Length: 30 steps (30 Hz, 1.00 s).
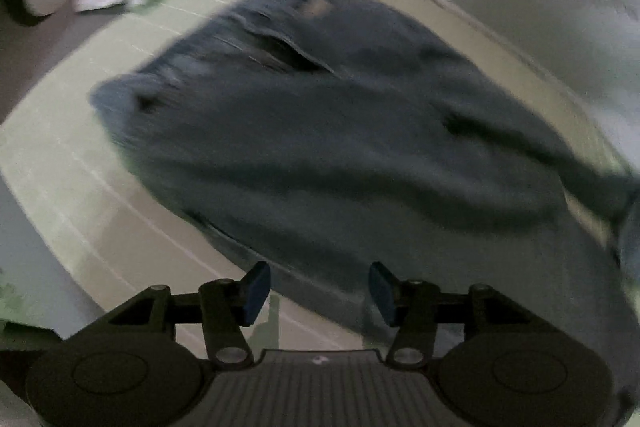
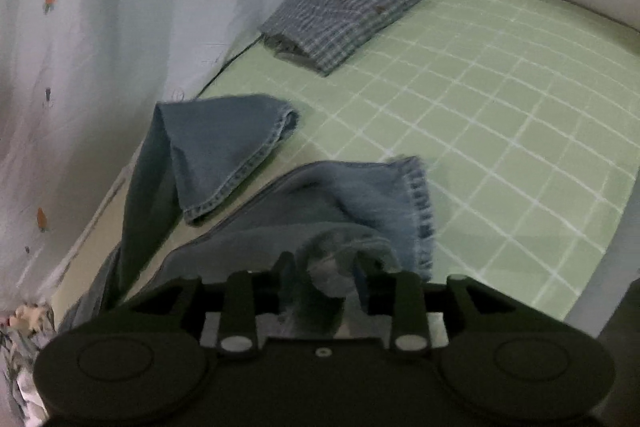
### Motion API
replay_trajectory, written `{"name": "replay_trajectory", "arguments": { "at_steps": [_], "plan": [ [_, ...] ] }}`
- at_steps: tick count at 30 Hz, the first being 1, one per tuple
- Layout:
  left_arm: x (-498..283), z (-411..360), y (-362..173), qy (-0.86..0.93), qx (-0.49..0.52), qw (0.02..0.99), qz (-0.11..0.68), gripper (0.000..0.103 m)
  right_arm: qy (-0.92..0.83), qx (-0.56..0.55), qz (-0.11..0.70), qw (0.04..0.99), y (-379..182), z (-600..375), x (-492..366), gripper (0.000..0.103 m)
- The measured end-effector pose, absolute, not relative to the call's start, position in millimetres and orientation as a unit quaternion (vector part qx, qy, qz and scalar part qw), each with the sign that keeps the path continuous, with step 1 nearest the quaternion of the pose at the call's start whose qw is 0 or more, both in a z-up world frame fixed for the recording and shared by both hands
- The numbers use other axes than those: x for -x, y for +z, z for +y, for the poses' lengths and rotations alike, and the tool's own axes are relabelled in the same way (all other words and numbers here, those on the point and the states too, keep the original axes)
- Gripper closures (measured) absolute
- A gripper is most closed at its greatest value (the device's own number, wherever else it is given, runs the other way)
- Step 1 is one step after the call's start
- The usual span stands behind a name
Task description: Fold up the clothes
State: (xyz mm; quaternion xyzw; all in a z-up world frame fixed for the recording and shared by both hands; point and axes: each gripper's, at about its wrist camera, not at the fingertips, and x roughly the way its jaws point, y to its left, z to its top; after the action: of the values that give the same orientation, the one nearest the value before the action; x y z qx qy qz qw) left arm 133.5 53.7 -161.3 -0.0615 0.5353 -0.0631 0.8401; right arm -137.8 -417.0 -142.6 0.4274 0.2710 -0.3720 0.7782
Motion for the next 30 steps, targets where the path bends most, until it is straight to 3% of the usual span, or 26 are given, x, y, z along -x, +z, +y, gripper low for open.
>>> {"name": "replay_trajectory", "arguments": {
  "at_steps": [14, 22, 27, 29, 30],
  "plan": [
    [-122.4, -34.6, -189.9, -0.13, -0.024, 0.811, 0.57, 0.039, -0.402, -0.404, 0.308, 0.762, -165.7, -445.9, 174.6, 0.059],
    [-114.5, -74.8, -205.7, -0.111, -0.107, 0.807, 0.57, 0.015, -0.358, -0.4, 0.346, 0.769, -188.4, -475.8, 146.4, 0.053],
    [-119.8, -74.5, -211.7, -0.087, -0.082, 0.802, 0.585, 0.003, -0.346, -0.398, 0.361, 0.769, -203.1, -497.5, 130.6, 0.046],
    [-122.6, -73.2, -214.6, -0.08, -0.075, 0.798, 0.592, 0.0, -0.333, -0.389, 0.363, 0.779, -204.5, -503.0, 123.2, 0.048],
    [-123.8, -73.0, -214.9, -0.081, -0.075, 0.796, 0.595, 0.0, -0.325, -0.37, 0.37, 0.787, -203.3, -505.2, 116.7, 0.053]
  ]
}}
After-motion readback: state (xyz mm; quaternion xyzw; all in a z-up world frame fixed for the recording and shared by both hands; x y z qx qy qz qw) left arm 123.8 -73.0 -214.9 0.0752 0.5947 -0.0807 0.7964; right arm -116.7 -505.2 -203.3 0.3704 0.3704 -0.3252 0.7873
